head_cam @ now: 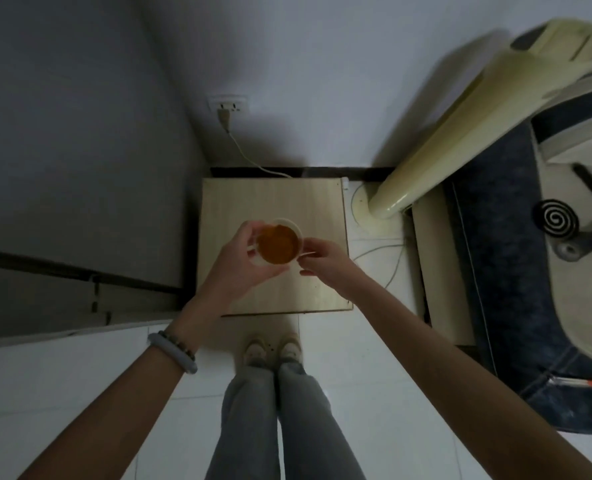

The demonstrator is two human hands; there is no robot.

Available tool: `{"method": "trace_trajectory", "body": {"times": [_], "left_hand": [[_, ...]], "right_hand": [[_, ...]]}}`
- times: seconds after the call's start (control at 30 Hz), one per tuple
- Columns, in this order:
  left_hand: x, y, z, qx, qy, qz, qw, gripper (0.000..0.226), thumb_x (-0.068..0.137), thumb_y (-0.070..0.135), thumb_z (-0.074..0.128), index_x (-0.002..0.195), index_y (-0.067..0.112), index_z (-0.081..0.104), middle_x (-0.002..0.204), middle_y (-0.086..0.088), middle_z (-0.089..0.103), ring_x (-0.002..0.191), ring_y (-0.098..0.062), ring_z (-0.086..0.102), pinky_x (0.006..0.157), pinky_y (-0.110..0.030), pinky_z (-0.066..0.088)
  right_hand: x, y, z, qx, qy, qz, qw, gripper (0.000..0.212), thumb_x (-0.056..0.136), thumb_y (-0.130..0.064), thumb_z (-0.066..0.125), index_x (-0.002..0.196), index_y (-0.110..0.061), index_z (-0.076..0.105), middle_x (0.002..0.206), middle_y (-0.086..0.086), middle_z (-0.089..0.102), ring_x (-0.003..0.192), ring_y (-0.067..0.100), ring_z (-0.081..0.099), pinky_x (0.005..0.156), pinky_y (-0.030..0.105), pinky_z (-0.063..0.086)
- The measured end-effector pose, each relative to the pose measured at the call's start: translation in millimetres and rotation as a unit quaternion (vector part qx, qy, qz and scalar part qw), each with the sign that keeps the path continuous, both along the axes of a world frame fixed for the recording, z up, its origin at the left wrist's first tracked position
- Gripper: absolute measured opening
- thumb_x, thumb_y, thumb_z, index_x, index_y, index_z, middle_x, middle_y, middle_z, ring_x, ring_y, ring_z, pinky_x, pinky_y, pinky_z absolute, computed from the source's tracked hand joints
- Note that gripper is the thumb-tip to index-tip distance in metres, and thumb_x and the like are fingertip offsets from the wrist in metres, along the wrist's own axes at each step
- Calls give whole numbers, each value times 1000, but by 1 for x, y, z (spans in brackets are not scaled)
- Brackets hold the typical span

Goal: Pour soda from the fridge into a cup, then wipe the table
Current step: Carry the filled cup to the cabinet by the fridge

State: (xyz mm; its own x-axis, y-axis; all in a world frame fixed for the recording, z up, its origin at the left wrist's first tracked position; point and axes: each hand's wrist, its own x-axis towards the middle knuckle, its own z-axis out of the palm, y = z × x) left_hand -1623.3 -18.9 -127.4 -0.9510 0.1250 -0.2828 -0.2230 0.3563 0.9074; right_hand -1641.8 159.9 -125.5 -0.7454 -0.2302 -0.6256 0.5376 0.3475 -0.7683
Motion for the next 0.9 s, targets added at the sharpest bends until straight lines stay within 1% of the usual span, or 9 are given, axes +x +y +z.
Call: {"method": "trace_trajectory", "body": {"times": [0.13,0.23,0.33,0.37,0.5,0.53,0.67,0.8,0.9], "left_hand": [[-20,-3,-67,-16,4,-3,1000,66,64,25,85,117,33,46,123,7,55,117,-12,52,98,-39,47],[-31,-7,-113,-17,-11,-4,1000,66,65,25,85,118,32,46,123,9,55,117,-11,51,98,-38,47],[-41,-10,-148,12,-25,13,1000,60,66,21,84,112,35,49,120,10,56,115,-10,52,98,-37,47],[-44,-10,-156,18,-29,19,999,58,66,20,84,109,37,49,119,10,56,115,-10,52,98,-36,47],[-50,-9,-175,22,-32,16,999,59,67,24,84,115,29,49,118,10,57,114,-9,53,97,-30,46],[-51,-9,-177,23,-31,18,999,59,67,25,84,115,29,49,118,12,57,114,-7,52,96,-29,46],[-53,-8,-183,17,-23,18,999,57,66,23,84,105,42,47,112,20,56,111,-1,52,96,-27,46],[-54,-10,-192,15,-25,19,999,58,65,22,85,104,43,47,113,17,57,111,-2,54,95,-27,47],[-53,-10,-194,1,-26,18,1000,58,67,22,84,106,40,46,111,21,56,107,5,53,90,-20,45]], "right_hand": [[-17,-8,-66,41,28,21,999,45,82,9,48,123,-7,57,117,8,62,108,17,56,91,30,47],[-27,-13,-110,31,13,15,999,45,81,11,47,121,-6,58,112,6,63,106,16,57,94,32,46],[-36,-16,-141,22,-3,7,1000,43,81,13,45,119,-4,59,107,6,62,97,12,57,91,32,46],[-38,-17,-150,22,-5,4,1000,42,82,12,45,118,-3,59,107,8,62,96,13,57,90,32,47],[-45,-17,-172,34,-17,-15,999,39,84,8,48,120,-4,59,117,16,61,107,26,58,91,40,51],[-46,-18,-174,36,-19,-16,999,38,85,7,49,120,-5,59,117,16,60,107,26,58,91,40,51],[-49,-20,-181,33,-27,-9,999,35,85,7,49,116,-6,61,115,18,61,107,29,58,88,41,52],[-51,-21,-183,28,-35,-9,999,34,84,9,49,114,-3,60,114,21,61,106,32,59,85,37,53],[-51,-22,-184,26,-39,-5,999,32,84,9,51,113,-1,61,112,22,62,105,33,60,86,40,52]]}}
